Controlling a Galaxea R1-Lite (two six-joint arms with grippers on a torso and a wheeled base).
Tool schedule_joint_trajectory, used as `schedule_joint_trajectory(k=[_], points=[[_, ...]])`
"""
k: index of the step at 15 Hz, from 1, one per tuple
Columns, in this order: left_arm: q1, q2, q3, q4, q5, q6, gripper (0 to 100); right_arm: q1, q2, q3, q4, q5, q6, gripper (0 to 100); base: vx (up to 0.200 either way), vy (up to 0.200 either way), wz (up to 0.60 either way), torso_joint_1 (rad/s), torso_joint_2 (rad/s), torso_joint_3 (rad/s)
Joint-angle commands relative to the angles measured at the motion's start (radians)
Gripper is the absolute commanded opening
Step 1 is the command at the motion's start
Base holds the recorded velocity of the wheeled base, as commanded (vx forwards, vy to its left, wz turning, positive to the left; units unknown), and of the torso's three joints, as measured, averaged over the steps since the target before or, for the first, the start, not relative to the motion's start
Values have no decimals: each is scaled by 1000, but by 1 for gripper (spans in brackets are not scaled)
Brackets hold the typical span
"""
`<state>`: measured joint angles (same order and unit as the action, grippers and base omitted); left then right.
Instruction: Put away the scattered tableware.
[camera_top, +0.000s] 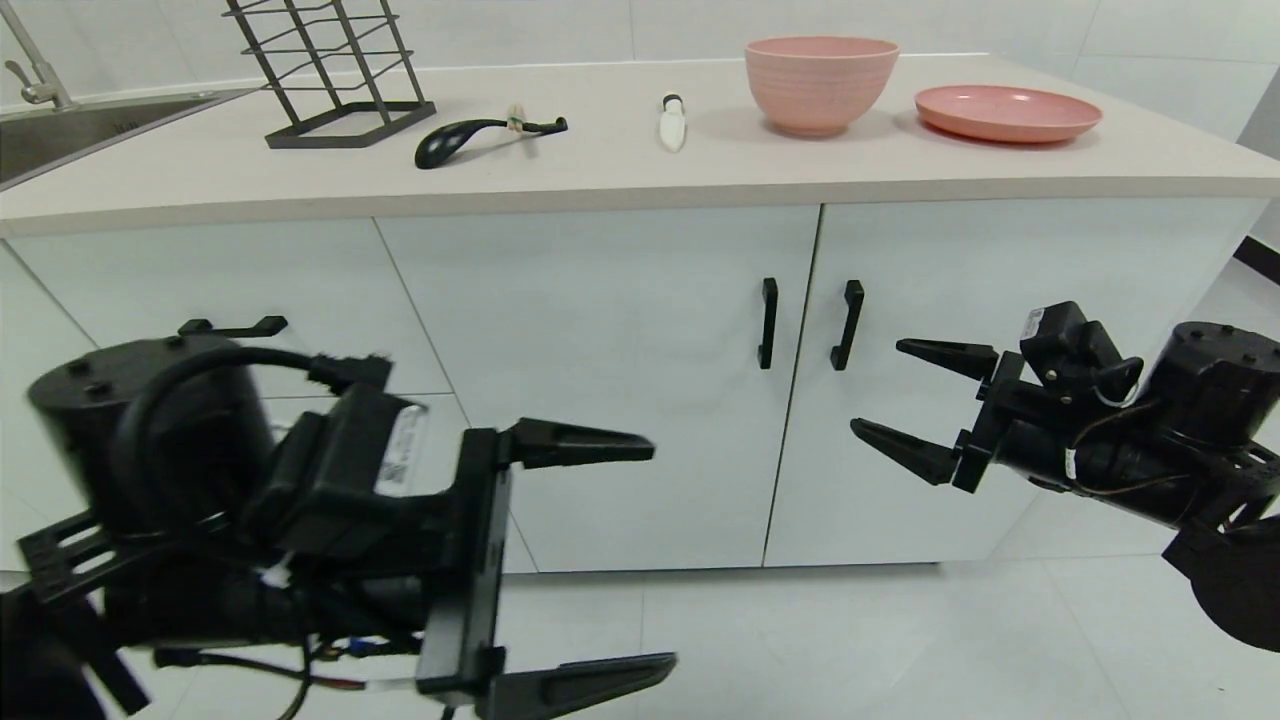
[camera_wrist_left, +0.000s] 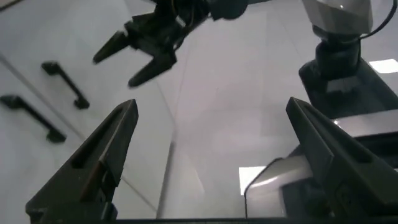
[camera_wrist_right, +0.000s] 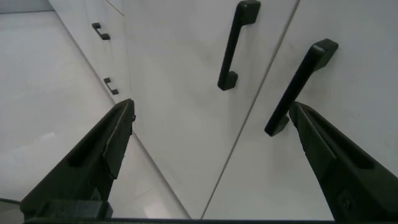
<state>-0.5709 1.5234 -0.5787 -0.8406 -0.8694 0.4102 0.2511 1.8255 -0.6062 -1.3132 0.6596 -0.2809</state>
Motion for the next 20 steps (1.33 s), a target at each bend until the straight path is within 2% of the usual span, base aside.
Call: schedule_joint_trajectory(k=[1, 3, 4, 5, 7, 8, 9, 12, 13, 15, 17, 18, 20], points=[[-76, 218, -190, -8, 12, 2, 100, -3, 66, -60, 0, 0, -1, 100, 0, 0, 0, 0, 0, 0], [-83, 327, -352, -8, 85, -16, 100, -12, 115, -122, -1, 0, 0, 100, 0, 0, 0, 0, 0, 0], [-84, 353, -388, -8, 98, -24, 100, -18, 123, -136, -1, 0, 0, 100, 0, 0, 0, 0, 0, 0], [-95, 437, -503, -9, 102, -31, 100, -27, 144, -165, -1, 9, 2, 100, 0, 0, 0, 0, 0, 0], [-98, 521, -630, -5, 79, -33, 100, -33, 175, -211, -1, 51, 2, 100, 0, 0, 0, 0, 0, 0], [-98, 549, -675, -2, 24, -33, 100, -36, 192, -242, -1, 60, 5, 100, 0, 0, 0, 0, 0, 0], [-98, 572, -705, 5, -30, -33, 100, -38, 205, -270, -1, 63, 5, 100, 0, 0, 0, 0, 0, 0], [-98, 623, -751, 20, -36, -41, 100, -39, 222, -302, -1, 69, 5, 100, 0, 0, 0, 0, 0, 0], [-98, 635, -764, 14, -14, -71, 100, -41, 235, -307, -1, 86, 5, 100, 0, 0, 0, 0, 0, 0], [-98, 632, -771, 9, 113, -131, 100, -38, 258, -314, -1, 106, 5, 100, 0, 0, 0, 0, 0, 0], [-98, 624, -773, -12, 156, -195, 100, -35, 276, -340, -1, 110, 5, 100, 0, 0, 0, 0, 0, 0], [-98, 633, -774, -51, 156, -234, 100, -33, 294, -371, -1, 115, 5, 100, 0, 0, 0, 0, 0, 0], [-98, 650, -774, -51, 156, -234, 100, -32, 313, -396, -1, 121, 5, 100, 0, 0, 0, 0, 0, 0]])
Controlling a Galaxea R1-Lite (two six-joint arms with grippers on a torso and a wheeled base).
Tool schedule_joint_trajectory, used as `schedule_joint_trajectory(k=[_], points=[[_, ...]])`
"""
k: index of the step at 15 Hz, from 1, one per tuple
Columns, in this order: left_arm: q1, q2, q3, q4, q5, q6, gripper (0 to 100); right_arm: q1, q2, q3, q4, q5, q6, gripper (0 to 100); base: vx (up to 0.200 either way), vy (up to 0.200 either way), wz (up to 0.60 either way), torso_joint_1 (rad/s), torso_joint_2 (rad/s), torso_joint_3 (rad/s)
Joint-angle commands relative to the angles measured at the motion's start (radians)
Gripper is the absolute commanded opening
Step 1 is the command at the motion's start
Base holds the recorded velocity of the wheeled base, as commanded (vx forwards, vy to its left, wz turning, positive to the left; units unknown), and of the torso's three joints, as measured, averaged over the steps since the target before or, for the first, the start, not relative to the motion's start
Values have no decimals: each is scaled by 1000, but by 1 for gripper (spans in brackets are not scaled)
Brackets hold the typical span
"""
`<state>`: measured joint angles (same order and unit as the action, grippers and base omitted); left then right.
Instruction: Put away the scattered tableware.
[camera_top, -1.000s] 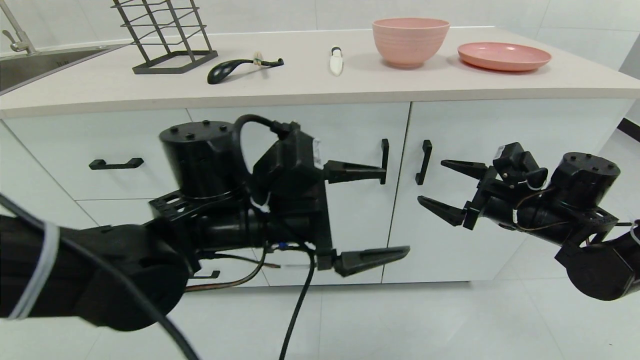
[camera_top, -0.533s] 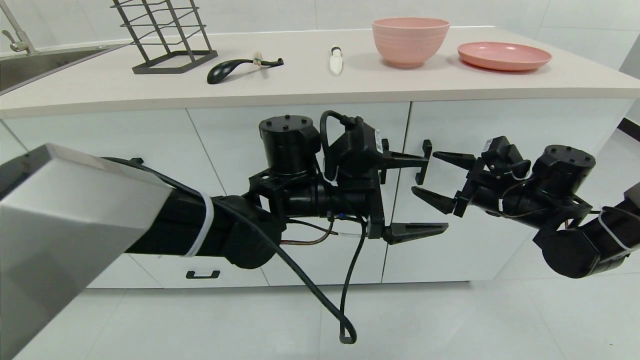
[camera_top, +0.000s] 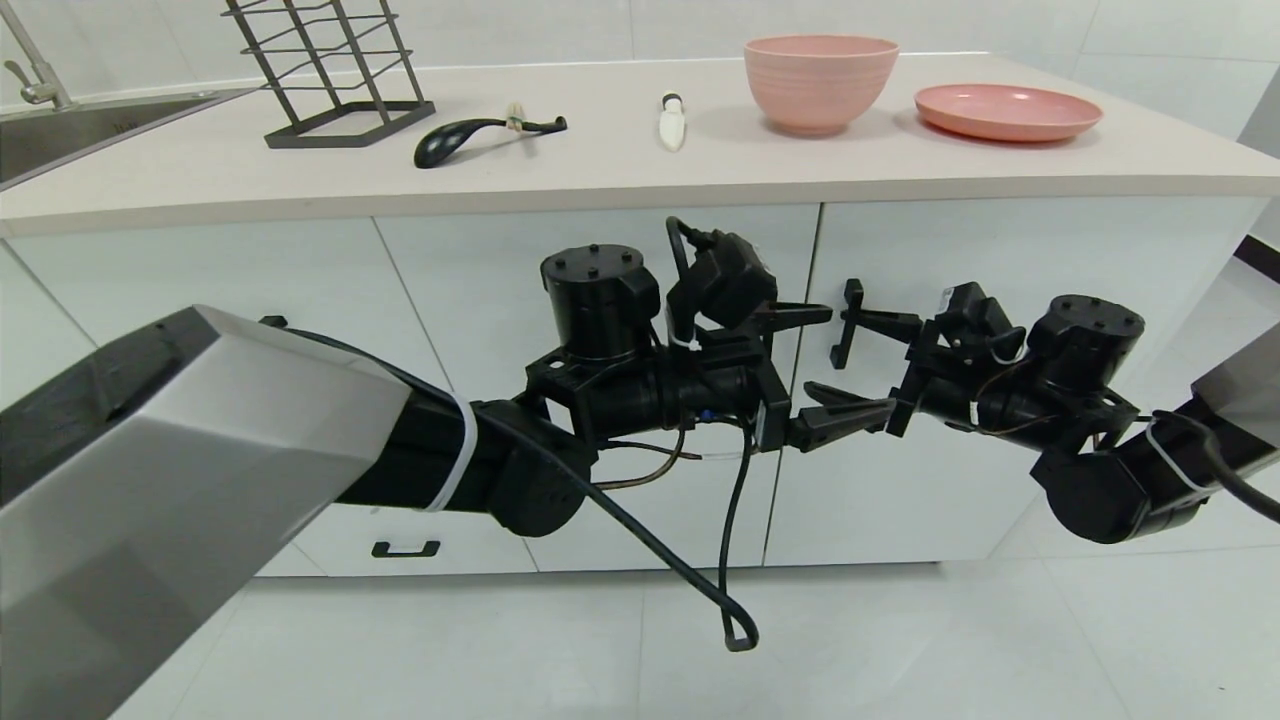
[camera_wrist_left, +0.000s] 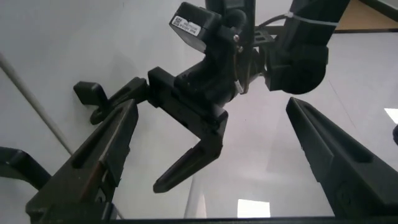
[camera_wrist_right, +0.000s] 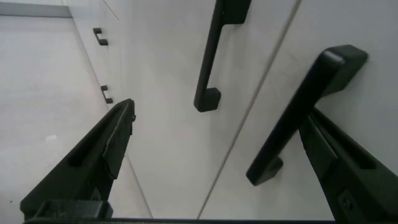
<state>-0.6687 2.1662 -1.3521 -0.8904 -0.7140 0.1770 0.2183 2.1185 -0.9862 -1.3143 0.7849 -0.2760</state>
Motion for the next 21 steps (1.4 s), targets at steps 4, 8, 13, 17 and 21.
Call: schedule_joint_trajectory(k=[4, 8, 13, 17, 21], points=[[9, 43, -38, -1, 2, -1, 100, 18, 1, -11, -8, 42, 18, 100, 0, 0, 0, 0, 0, 0], [47, 107, -174, -2, 21, -2, 100, 15, -88, 121, -22, 157, 31, 100, 0, 0, 0, 0, 0, 0], [46, 162, -269, -4, 53, -7, 100, 0, -264, 365, -22, 169, 20, 100, 0, 0, 0, 0, 0, 0], [-18, 205, -315, -58, 39, -16, 100, -20, -288, 429, -22, 191, 8, 100, 0, 0, 0, 0, 0, 0], [-94, 233, -321, -111, 10, -53, 100, -48, -261, 431, -22, 185, 3, 100, 0, 0, 0, 0, 0, 0]])
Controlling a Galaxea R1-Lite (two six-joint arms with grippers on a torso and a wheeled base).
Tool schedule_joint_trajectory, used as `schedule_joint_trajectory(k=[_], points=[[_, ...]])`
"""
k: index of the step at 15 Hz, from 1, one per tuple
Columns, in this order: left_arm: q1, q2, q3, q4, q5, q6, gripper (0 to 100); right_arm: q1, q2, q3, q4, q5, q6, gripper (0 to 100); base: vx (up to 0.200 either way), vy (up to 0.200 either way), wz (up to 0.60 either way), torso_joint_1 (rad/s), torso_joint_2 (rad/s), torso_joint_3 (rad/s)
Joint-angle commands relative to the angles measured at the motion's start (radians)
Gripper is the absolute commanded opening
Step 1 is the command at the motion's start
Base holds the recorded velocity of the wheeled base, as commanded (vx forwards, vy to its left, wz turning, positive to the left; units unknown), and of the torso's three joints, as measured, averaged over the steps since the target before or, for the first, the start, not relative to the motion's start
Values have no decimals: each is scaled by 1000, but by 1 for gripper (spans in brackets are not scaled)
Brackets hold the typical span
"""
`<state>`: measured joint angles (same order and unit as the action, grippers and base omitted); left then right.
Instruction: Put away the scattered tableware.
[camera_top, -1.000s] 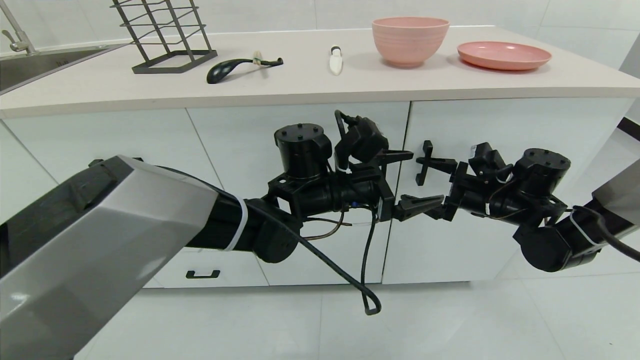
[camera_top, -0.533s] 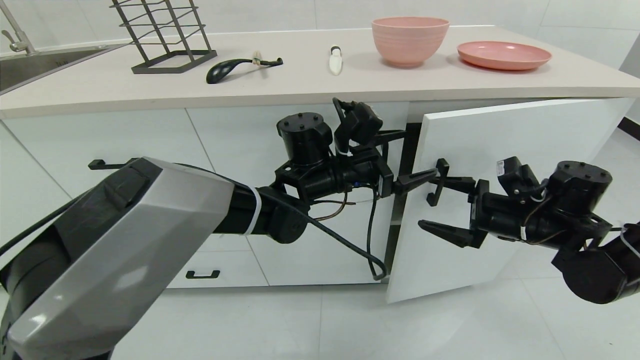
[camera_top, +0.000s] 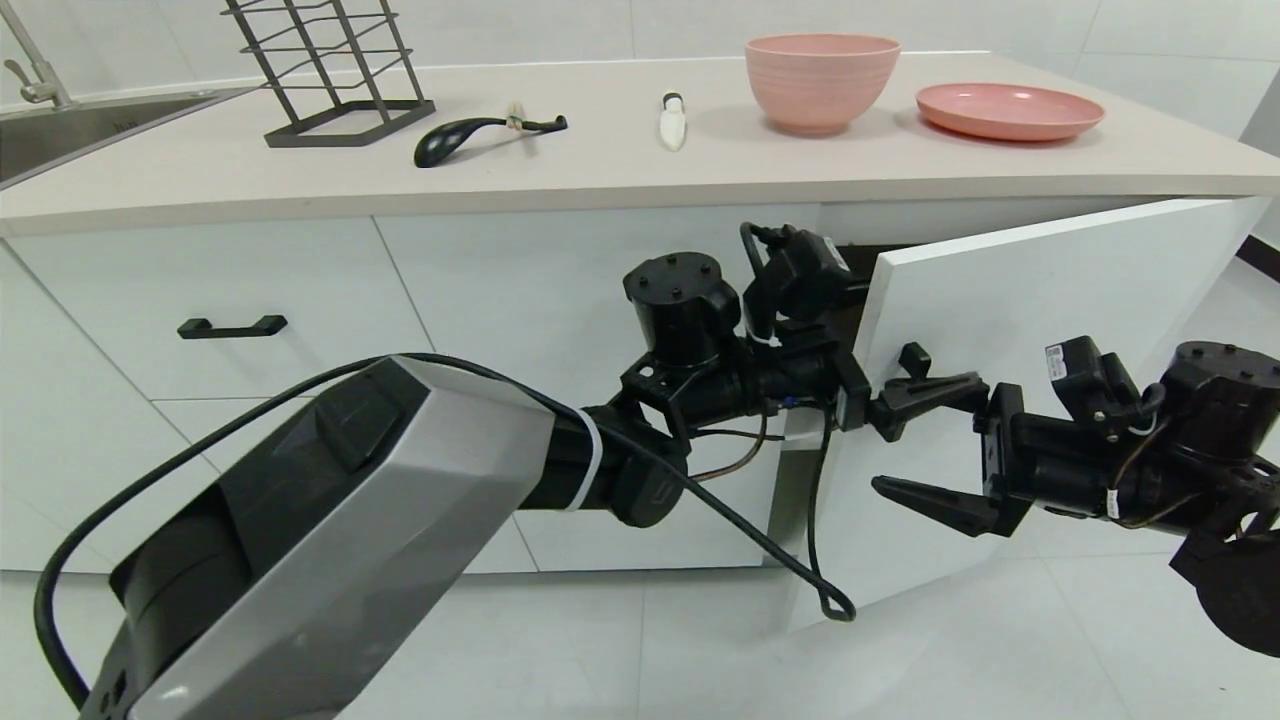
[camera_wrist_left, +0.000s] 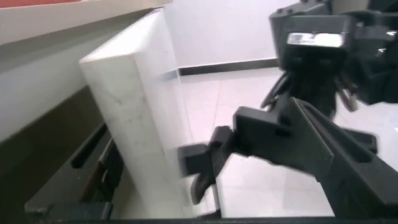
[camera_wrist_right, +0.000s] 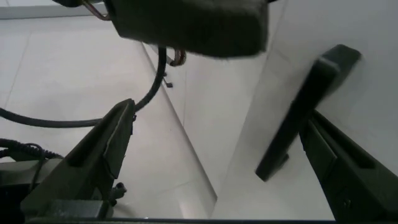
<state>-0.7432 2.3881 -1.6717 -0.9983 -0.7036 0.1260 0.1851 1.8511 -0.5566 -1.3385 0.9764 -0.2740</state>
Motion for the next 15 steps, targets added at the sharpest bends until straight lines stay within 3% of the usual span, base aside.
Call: schedule_joint_trajectory(k=[1, 5, 8, 9, 11, 15], points=[[-31, 11, 0, -5, 0, -2, 100, -42, 23, 0, 2, -7, -10, 100, 0, 0, 0, 0, 0, 0], [-44, 5, 1, -5, 0, -3, 100, -128, 54, -2, -7, -7, -13, 100, 0, 0, 0, 0, 0, 0], [-54, 8, 6, -5, 6, -3, 100, -145, 13, 30, -10, -10, -14, 100, 0, 0, 0, 0, 0, 0], [-56, 8, 6, 0, 13, -19, 100, -147, -53, 87, -11, -27, -22, 100, 0, 0, 0, 0, 0, 0], [-62, 10, 0, 0, 93, -68, 100, -159, -204, 228, -11, -41, -27, 100, 0, 0, 0, 0, 0, 0], [-61, 19, 12, 7, 147, -74, 100, -199, -501, 435, -8, -47, -36, 100, 0, 0, 0, 0, 0, 0]])
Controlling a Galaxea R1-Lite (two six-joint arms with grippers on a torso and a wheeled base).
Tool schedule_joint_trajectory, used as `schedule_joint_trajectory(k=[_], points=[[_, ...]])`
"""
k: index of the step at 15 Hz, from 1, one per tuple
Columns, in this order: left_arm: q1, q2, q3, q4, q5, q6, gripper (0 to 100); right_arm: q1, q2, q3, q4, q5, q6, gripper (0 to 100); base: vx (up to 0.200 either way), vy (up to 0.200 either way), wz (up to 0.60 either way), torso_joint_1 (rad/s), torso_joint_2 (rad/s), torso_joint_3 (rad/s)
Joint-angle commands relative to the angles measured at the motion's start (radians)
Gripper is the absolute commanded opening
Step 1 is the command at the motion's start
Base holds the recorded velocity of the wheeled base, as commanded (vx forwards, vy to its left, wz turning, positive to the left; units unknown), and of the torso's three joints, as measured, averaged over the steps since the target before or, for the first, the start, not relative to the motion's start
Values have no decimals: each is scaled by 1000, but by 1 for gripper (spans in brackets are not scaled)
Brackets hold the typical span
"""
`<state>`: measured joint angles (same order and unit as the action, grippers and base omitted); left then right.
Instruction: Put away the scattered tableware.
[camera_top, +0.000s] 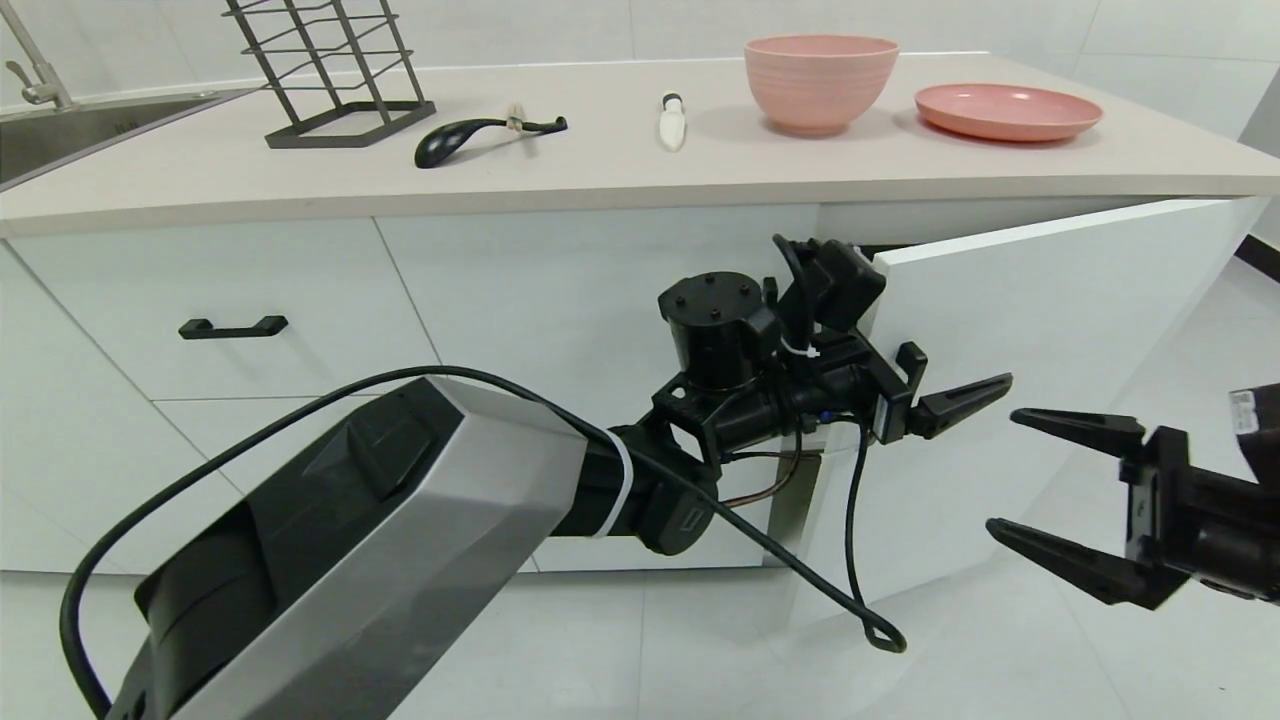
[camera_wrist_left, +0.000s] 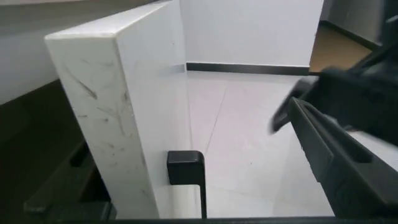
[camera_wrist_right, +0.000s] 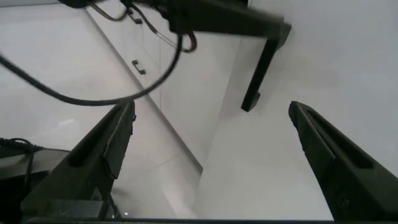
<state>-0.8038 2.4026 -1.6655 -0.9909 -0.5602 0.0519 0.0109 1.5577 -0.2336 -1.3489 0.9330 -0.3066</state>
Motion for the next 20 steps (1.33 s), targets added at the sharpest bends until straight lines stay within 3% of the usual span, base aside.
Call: schedule_joint_trajectory(k=[1, 7, 11, 20], points=[[0, 7, 9, 0, 11, 0, 100, -25, -243, 134, 4, -5, -3, 100, 0, 0, 0, 0, 0, 0], [-18, 4, 119, -9, 14, 32, 100, -52, -542, 188, 8, -85, 6, 100, 0, 0, 0, 0, 0, 0], [-77, -19, 156, -28, 34, 32, 100, -195, -617, 189, 10, -122, 34, 100, 0, 0, 0, 0, 0, 0], [-242, -51, 208, -48, 71, 22, 100, -244, -691, 94, 8, -168, 63, 100, 0, 0, 0, 0, 0, 0]])
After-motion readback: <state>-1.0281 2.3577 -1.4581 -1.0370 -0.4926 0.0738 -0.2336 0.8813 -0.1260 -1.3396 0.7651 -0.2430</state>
